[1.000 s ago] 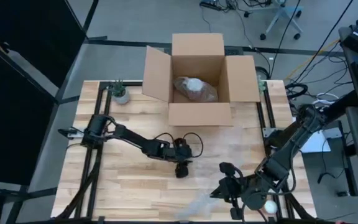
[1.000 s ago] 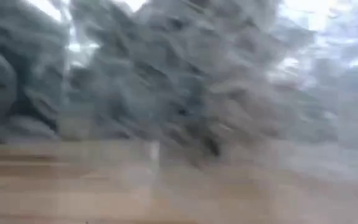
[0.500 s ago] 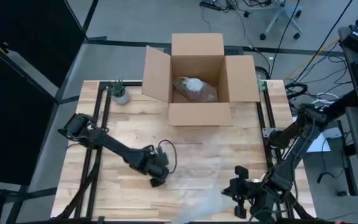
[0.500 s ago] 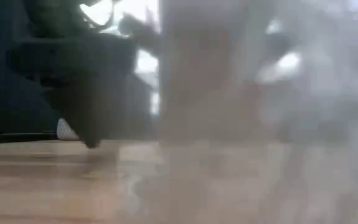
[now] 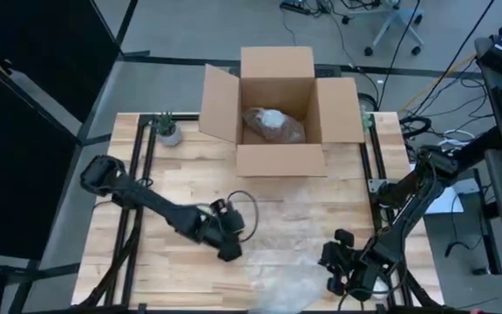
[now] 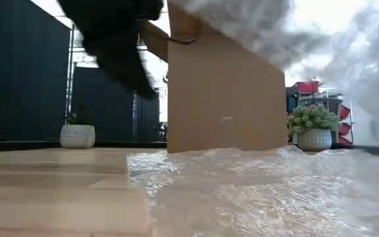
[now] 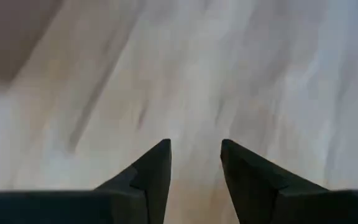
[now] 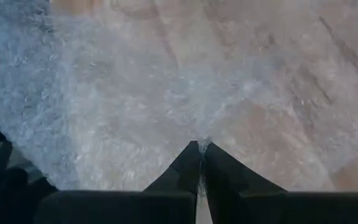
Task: Wrap mug
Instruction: Wrap the orange patterned mug with the transparent bubble wrap
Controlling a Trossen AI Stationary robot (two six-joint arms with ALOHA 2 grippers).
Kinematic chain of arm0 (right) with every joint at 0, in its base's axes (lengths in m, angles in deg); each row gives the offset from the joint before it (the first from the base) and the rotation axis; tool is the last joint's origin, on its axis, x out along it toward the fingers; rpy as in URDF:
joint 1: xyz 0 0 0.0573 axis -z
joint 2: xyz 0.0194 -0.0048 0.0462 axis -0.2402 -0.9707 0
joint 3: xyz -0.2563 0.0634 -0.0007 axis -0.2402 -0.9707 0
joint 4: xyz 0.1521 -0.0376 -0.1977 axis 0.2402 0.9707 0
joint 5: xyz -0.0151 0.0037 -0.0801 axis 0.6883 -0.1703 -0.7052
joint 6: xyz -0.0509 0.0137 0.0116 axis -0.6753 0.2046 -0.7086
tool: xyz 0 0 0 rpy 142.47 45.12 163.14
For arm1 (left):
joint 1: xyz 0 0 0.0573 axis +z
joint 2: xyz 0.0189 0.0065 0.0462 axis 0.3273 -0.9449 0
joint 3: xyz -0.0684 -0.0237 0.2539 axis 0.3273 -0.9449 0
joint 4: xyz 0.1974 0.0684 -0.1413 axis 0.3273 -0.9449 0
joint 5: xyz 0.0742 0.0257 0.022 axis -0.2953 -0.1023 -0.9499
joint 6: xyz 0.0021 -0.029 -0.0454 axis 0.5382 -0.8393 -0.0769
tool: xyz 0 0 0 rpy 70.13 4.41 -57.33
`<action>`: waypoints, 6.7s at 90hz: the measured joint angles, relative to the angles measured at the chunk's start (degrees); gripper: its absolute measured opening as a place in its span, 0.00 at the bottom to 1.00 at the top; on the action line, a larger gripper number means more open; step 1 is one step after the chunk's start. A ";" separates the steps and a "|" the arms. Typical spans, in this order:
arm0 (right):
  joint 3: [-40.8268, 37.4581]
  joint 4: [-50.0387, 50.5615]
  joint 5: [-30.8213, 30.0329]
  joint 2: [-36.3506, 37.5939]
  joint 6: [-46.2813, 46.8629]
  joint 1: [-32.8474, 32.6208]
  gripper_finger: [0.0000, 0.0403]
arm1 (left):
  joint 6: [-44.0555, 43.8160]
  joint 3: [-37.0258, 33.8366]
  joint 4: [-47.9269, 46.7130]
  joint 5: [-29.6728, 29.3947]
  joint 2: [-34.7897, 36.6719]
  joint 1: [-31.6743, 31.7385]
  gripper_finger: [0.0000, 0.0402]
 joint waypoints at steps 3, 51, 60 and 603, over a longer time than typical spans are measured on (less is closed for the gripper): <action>0.00 -0.15 -0.15 0.00 1.19 0.00 0.00 | 2.43 -0.02 2.77 1.19 -0.50 1.06 0.32; -0.02 2.77 0.16 -0.13 12.42 2.24 0.28 | 5.77 0.13 2.35 14.74 -12.37 10.55 0.32; -0.02 2.97 -0.41 -0.26 10.50 3.55 0.34 | -0.37 -0.49 -0.45 17.06 -12.23 9.42 0.32; 23.57 26.50 20.30 -13.73 4.70 3.07 0.02 | -0.93 -4.70 -1.44 11.76 0.84 1.46 0.32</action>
